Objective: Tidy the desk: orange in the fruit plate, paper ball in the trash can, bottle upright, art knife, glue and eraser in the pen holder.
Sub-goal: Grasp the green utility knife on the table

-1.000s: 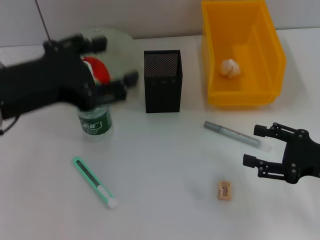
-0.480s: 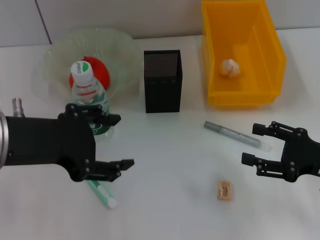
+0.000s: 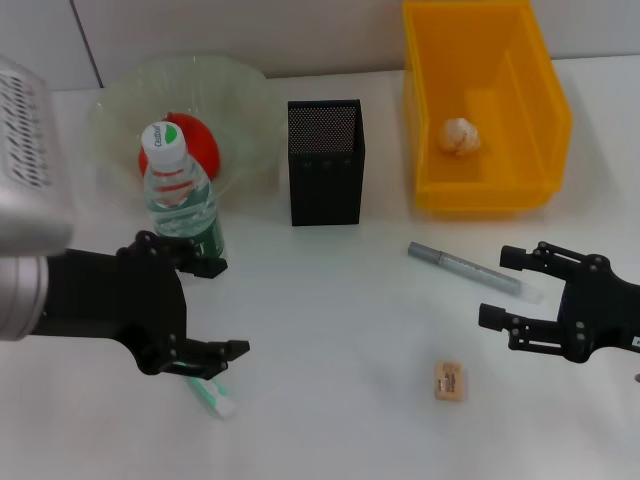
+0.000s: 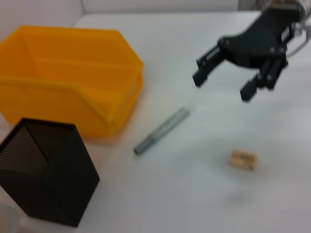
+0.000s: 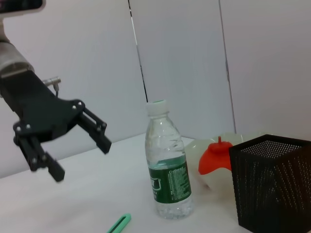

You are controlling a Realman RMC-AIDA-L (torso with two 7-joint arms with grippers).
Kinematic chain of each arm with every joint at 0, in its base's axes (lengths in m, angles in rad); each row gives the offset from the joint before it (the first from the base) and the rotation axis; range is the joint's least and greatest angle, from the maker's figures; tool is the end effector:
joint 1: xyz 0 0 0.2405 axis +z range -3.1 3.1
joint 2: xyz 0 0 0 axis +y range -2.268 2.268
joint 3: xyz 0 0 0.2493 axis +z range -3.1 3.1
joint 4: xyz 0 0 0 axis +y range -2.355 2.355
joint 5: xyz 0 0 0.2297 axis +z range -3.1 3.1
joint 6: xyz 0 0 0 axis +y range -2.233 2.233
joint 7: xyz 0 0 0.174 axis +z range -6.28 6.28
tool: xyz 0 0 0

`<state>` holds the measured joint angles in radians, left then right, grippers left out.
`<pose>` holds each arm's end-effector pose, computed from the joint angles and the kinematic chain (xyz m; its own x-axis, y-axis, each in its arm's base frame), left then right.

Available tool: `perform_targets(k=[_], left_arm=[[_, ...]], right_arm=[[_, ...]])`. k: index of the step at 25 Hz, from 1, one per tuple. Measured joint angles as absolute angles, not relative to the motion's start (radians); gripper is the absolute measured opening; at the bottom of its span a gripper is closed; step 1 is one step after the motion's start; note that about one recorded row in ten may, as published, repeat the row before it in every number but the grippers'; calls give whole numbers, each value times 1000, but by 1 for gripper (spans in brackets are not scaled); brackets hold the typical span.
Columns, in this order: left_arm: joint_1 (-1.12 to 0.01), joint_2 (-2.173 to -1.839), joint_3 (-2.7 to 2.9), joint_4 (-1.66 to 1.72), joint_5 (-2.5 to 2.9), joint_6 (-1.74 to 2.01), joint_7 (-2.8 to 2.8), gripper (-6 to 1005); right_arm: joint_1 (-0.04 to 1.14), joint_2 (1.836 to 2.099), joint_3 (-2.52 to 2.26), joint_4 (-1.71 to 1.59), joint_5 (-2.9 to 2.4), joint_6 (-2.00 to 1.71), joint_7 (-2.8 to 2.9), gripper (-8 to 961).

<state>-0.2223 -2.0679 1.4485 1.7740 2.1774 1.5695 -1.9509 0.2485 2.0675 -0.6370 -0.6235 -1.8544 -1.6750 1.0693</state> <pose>-0.1477 0.3008 -0.0010 0.9975 0.0537 -0.0469 0.0412 -0.9707 -0.2368 0.3234 0.2715 -0.0010 0.7563 -0.2268 -0.6136 -0.4757 -0.8346 -0.2778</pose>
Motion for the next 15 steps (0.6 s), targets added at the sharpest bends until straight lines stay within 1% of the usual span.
perform_targets(k=[8,15], left_arm=[[-300,-2071,1623,1785,2395,1576,-1860,813],[-402,-2070,1746,1789,2558,1598,-1862,813]], right_arm=[[252,2068,-637,-630,-1854,-1676,1088,830],[253,2075,-635,-630,-1855,-1677,1113,830]])
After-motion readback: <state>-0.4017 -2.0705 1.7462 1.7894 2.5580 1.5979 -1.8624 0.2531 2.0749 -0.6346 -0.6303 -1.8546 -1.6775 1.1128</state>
